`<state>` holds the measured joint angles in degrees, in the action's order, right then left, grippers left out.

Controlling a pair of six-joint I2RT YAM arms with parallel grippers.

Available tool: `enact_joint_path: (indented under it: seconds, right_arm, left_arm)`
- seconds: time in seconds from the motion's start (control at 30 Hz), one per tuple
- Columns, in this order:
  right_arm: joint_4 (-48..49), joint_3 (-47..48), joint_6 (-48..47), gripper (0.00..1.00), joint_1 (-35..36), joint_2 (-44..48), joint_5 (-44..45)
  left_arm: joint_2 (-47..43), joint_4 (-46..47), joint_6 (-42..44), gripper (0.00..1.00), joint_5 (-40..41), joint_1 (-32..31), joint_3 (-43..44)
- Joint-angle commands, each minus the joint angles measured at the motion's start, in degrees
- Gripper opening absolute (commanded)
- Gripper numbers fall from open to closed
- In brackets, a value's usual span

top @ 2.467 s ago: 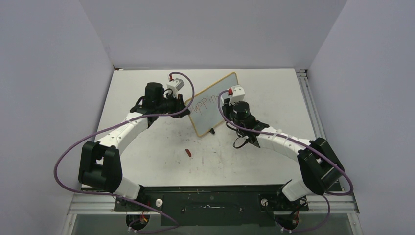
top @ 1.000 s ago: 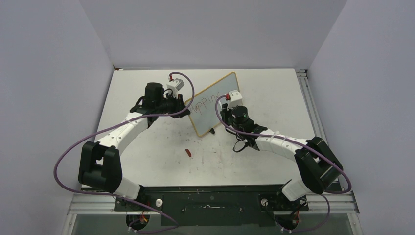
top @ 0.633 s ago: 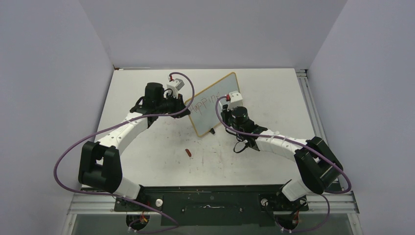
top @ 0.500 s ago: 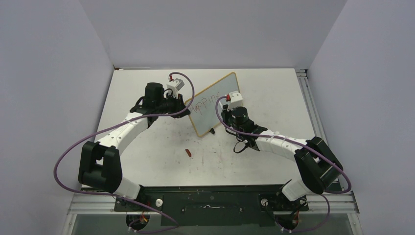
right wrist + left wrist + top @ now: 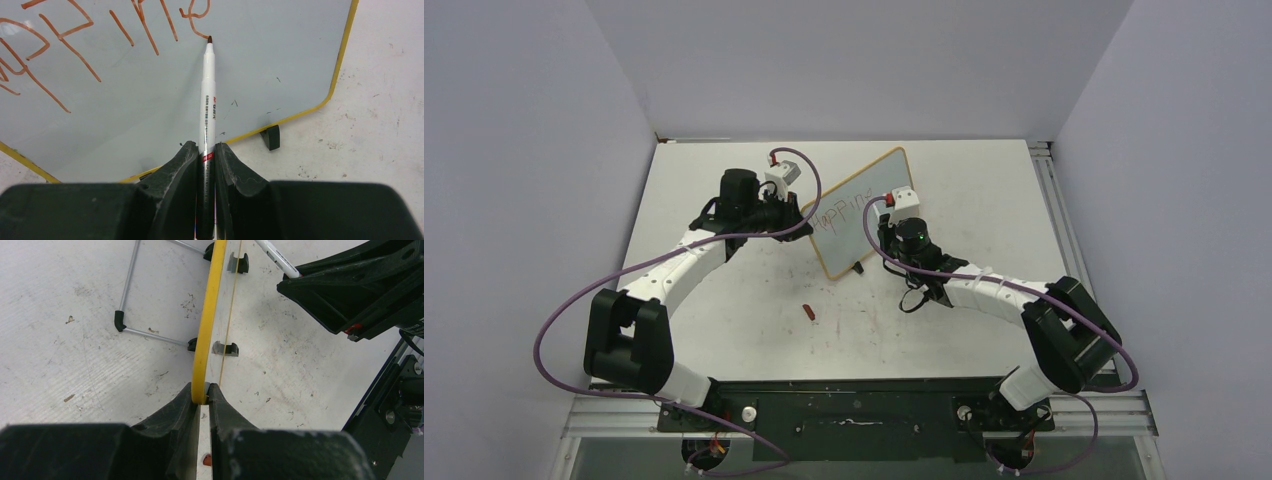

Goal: Write a sentence on the whiteboard

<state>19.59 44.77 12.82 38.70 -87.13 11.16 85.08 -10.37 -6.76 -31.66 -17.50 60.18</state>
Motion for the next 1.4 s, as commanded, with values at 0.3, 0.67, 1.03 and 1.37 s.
enact_joint_path:
  seconds: [0.3,0.67,1.03,1.37]
  right_arm:
    - [1.48,3.54,-0.43,0.05,-0.51,-0.92,0.98]
    - [0.09,3.39,-1.03,0.05,-0.53,2.73,0.62]
    - [-2.37,2.86,-1.42,0.05,-0.56,7.24,1.02]
    - [-2.47,3.04,-2.41,0.05,-2.39,7.95,-2.35]
  left_arm:
    - [-2.29,-0.66,2.19,0.00,0.90,-0.17,1.45]
    - [-2.04,-0.78,2.08,0.00,1.29,-0.17,1.43]
    - [-2.32,-0.78,1.85,0.00,1.82,-0.17,1.54]
    - [-2.38,-1.13,1.75,0.00,2.21,-0.17,1.72]
